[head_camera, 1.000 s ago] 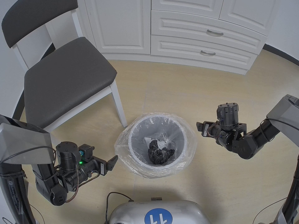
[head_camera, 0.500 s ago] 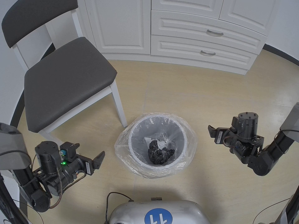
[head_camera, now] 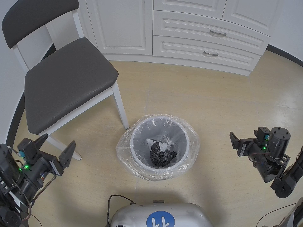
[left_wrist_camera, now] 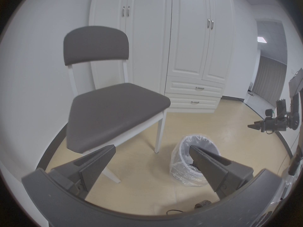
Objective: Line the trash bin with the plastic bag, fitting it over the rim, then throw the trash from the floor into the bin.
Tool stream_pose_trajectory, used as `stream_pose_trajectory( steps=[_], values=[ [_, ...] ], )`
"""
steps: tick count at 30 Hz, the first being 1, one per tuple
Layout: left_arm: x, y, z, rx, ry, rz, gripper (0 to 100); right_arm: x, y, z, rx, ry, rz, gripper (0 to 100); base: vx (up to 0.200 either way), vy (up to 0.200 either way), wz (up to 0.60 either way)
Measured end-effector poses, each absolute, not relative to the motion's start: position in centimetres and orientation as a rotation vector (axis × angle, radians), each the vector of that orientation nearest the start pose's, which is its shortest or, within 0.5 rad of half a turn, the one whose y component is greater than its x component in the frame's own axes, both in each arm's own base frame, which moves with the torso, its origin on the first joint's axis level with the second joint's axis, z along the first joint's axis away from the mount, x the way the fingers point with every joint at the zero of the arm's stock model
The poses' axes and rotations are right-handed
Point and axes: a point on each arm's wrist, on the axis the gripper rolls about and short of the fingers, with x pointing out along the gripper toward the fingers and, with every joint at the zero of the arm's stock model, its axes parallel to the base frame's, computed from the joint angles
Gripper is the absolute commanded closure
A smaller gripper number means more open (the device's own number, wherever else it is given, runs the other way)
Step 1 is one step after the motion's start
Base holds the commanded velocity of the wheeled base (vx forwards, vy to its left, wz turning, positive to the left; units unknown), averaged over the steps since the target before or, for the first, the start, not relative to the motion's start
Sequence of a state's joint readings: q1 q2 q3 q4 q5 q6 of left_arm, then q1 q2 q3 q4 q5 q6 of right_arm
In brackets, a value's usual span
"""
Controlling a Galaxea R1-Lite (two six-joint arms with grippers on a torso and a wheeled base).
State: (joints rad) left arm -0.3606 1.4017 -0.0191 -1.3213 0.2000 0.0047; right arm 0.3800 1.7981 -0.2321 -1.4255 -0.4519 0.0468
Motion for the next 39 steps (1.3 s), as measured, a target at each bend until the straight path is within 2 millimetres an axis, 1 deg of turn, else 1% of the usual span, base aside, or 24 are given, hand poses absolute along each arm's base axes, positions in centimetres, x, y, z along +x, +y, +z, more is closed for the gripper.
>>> stream_pose_trajectory(
  steps=[4, 7, 11, 17, 22, 29, 35, 39],
  values=[
    [12.8, -4.2, 14.3, 0.013, 0.024, -0.139, 0, 20.9, 7.3, 11.2, -0.008, 0.103, -0.090, 0, 0.000, 0.000, 0.00],
    [11.2, -3.3, 14.5, 0.014, 0.037, -0.112, 0, 19.3, 6.6, 12.0, 0.003, 0.070, -0.107, 0, 0.000, 0.000, 0.00],
    [9.4, -2.2, 15.2, 0.006, 0.027, -0.067, 0, 16.9, 5.6, 13.2, 0.024, 0.019, -0.138, 0, 0.000, 0.000, 0.00],
    [6.8, -1.2, 16.4, -0.006, -0.011, -0.021, 0, 13.4, 4.2, 14.5, 0.032, -0.009, -0.177, 0, 0.000, 0.000, 0.00],
    [4.6, -0.5, 17.4, -0.011, -0.028, -0.001, 0, 10.4, 2.9, 15.1, 0.031, -0.013, -0.200, 0, 0.000, 0.000, 0.00],
    [1.7, 0.2, 18.6, -0.030, -0.126, 0.044, 0, 6.2, 0.7, 15.5, 0.048, -0.077, -0.278, 0, 0.000, 0.000, 0.00],
    [0.0, 0.5, 19.0, -0.041, -0.195, 0.081, 0, 3.0, -0.6, 15.2, 0.059, -0.133, -0.379, 0, 0.000, 0.000, 0.00],
    [-1.1, 0.6, 19.1, -0.046, -0.245, 0.108, 0, 1.4, -1.0, 15.7, 0.087, -0.215, -0.426, 0, 0.000, 0.000, 0.00]
  ],
)
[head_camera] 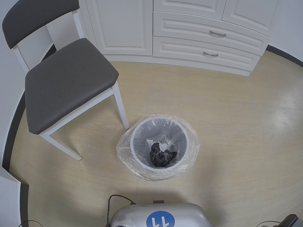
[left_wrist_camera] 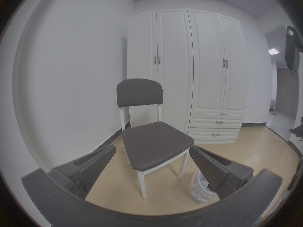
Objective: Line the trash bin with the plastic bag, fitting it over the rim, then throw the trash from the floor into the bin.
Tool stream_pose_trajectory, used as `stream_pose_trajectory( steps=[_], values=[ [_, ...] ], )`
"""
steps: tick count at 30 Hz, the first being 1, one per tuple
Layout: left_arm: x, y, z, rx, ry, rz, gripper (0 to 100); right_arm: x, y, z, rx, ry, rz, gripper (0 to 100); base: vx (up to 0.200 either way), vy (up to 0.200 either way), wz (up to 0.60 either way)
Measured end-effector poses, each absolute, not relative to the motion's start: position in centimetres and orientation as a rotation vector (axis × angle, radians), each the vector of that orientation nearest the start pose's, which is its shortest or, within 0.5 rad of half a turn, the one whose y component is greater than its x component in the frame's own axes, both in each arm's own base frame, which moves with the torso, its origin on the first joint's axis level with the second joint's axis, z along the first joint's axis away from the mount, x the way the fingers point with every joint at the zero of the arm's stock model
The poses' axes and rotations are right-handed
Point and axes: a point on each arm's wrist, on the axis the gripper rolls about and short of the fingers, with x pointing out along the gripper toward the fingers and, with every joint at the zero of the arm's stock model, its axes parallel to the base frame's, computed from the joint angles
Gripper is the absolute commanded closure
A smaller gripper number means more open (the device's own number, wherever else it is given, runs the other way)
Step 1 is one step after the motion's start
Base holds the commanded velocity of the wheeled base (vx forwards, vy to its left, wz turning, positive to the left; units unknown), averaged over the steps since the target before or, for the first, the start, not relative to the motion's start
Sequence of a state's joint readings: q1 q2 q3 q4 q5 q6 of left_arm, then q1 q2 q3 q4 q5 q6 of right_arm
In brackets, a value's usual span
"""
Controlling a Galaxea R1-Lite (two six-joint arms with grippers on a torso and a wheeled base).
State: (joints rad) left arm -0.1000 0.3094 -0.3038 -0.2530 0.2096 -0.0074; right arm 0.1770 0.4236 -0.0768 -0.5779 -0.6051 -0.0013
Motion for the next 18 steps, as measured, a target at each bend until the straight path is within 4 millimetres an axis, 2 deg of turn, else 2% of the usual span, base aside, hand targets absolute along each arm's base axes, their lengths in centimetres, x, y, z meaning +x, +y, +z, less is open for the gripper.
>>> stream_pose_trajectory(
  steps=[18],
  values=[
    [-3.6, 0.7, 19.1, -0.059, -0.375, 0.156, 0, -2.7, -1.4, 15.8, 0.149, -0.469, -0.486, 0, 0.000, 0.000, 0.00]
  ],
)
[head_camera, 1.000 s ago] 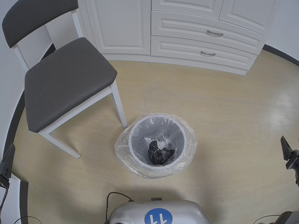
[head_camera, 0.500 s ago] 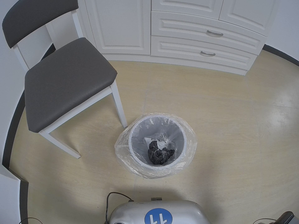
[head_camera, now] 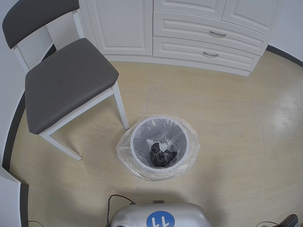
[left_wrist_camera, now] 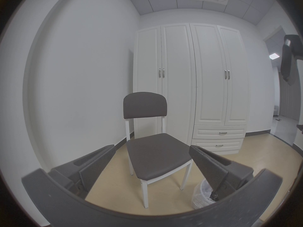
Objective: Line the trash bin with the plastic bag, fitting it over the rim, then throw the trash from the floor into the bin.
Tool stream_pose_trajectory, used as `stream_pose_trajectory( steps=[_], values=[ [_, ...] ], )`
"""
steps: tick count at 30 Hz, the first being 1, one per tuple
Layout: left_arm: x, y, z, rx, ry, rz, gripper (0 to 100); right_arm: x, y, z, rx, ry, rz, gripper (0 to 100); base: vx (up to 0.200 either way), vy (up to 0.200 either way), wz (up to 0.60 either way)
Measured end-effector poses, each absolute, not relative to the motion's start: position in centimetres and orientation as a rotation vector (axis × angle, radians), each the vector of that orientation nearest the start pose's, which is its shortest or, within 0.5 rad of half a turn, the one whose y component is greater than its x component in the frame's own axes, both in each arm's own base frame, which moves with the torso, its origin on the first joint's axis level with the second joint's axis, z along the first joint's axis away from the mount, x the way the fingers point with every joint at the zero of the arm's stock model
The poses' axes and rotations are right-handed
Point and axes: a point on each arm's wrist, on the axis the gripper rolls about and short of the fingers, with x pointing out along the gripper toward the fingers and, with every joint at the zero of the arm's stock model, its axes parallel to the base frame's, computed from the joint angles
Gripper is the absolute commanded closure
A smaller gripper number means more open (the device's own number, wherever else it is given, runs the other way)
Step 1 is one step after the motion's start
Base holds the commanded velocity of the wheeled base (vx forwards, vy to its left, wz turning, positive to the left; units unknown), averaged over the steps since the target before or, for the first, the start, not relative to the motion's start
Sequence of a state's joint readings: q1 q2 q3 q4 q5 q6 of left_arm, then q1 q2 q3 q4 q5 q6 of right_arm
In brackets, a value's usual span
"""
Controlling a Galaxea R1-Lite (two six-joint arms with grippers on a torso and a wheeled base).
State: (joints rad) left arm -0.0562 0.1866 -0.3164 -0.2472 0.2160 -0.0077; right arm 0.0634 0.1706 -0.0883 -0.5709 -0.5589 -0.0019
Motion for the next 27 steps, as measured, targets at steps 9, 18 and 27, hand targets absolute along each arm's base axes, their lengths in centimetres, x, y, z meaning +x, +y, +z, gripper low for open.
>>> stream_pose_trajectory(
  steps=[9, 18, 27],
  values=[
    [-4.7, 0.7, 18.7, -0.055, -0.379, 0.173, 0, -3.9, -1.1, 15.3, 0.130, -0.546, -0.411, 0, 0.000, 0.000, 0.00],
    [-5.7, 0.5, 17.6, -0.050, -0.357, 0.190, 0, -3.7, -0.3, 13.7, 0.047, -0.484, -0.092, 0, 0.000, 0.000, 0.00],
    [-6.3, 0.4, 17.0, -0.068, -0.374, 0.199, 0, -3.1, 0.1, 12.1, 0.039, -0.399, 0.057, 0, 0.000, 0.000, 0.00]
  ],
)
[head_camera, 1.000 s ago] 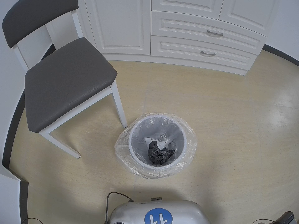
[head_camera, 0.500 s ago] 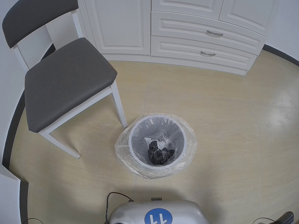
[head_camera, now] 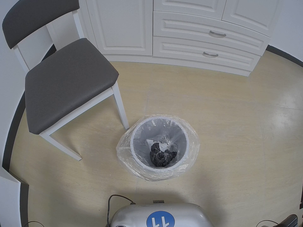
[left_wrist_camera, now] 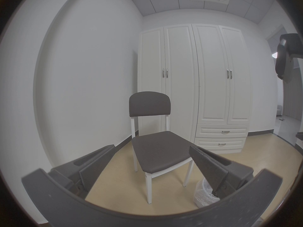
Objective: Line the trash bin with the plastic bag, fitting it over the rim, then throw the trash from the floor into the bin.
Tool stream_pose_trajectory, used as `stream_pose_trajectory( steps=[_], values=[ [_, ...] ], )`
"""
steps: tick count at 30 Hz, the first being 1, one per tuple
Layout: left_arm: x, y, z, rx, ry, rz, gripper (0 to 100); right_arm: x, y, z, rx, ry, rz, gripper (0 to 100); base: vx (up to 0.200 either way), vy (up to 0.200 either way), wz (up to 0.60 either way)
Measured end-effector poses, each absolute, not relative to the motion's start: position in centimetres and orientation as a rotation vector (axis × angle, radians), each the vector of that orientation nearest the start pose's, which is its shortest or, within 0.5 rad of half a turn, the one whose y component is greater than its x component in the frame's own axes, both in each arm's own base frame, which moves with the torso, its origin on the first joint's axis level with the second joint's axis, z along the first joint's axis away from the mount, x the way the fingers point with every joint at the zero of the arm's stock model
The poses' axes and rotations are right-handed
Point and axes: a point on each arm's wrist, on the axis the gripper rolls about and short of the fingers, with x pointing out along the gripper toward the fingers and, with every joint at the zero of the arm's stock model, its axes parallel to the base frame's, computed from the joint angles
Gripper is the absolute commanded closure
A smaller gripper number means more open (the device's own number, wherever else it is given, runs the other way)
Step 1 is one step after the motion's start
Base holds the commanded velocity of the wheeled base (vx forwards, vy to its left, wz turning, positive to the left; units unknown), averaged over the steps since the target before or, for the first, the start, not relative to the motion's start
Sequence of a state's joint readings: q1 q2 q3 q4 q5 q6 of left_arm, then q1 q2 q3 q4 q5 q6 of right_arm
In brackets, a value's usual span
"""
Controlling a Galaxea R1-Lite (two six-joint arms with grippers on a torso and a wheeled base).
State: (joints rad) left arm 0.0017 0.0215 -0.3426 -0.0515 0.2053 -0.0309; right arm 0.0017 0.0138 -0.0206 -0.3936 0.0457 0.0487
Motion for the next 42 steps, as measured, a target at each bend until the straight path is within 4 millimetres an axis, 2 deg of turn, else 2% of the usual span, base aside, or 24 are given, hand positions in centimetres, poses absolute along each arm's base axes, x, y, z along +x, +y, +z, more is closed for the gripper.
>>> stream_pose_trajectory(
  steps=[13, 22, 34, 42],
  values=[
    [-6.2, 0.5, 16.6, -0.067, -0.364, 0.196, 0, -3.0, 0.7, 11.4, 0.074, -0.318, 0.340, 0, 0.000, 0.000, 0.00],
    [-5.3, 0.4, 15.2, -0.052, -0.307, 0.155, 0, -2.8, 0.7, 10.8, 0.095, -0.250, 0.331, 0, 0.000, 0.000, 0.00],
    [-3.6, 0.3, 12.0, -0.036, -0.189, 0.126, 0, -2.4, 0.5, 9.0, 0.078, -0.083, 0.219, 0, 0.000, 0.000, 0.00],
    [-2.6, 0.3, 9.5, -0.028, -0.100, 0.122, 0, -2.4, 0.3, 8.8, 0.080, -0.068, 0.160, 0, 0.000, 0.000, 0.00]
  ],
)
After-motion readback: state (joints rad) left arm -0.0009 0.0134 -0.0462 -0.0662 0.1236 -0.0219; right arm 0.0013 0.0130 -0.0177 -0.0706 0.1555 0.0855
